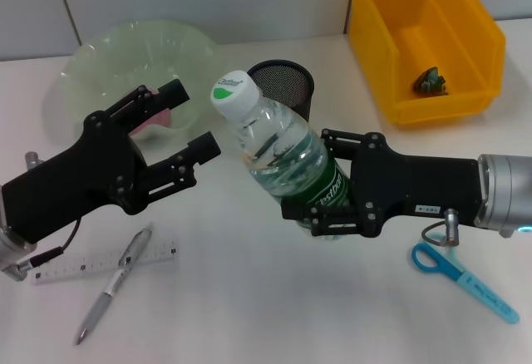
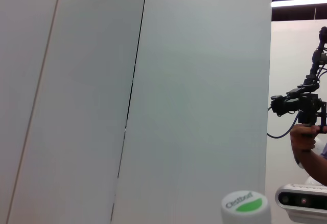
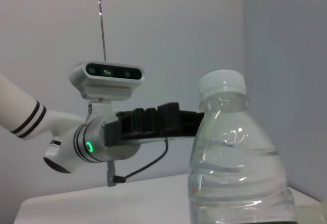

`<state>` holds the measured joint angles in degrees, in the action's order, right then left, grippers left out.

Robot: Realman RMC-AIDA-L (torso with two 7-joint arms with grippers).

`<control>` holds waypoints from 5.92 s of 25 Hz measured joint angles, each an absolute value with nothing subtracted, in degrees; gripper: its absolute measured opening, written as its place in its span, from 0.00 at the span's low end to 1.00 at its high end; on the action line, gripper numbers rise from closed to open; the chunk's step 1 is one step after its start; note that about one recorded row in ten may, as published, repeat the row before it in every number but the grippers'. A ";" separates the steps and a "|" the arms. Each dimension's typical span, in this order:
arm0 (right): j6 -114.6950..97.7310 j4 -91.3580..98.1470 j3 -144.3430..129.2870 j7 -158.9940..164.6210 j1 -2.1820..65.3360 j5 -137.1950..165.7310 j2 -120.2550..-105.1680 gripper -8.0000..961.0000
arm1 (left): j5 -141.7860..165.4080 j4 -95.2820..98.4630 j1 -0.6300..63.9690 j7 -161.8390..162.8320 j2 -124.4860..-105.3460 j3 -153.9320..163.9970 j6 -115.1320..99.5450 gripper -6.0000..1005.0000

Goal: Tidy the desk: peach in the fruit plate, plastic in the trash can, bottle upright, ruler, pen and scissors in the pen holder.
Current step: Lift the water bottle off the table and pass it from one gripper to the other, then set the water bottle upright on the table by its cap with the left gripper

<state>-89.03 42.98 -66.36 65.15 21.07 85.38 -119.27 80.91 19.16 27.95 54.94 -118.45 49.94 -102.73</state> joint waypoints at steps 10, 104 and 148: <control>-89.19 40.55 -66.35 63.72 22.94 85.25 -119.36 0.80 | 80.95 17.67 29.08 55.05 -118.57 50.79 -102.66 0.77; -88.54 29.67 -66.65 56.24 27.76 84.53 -119.53 0.80 | 80.44 15.56 31.64 56.70 -118.30 51.82 -102.53 0.45; -91.46 40.36 -63.40 62.07 11.95 84.58 -119.17 0.87 | 80.37 18.59 31.33 53.63 -118.16 50.22 -100.06 0.45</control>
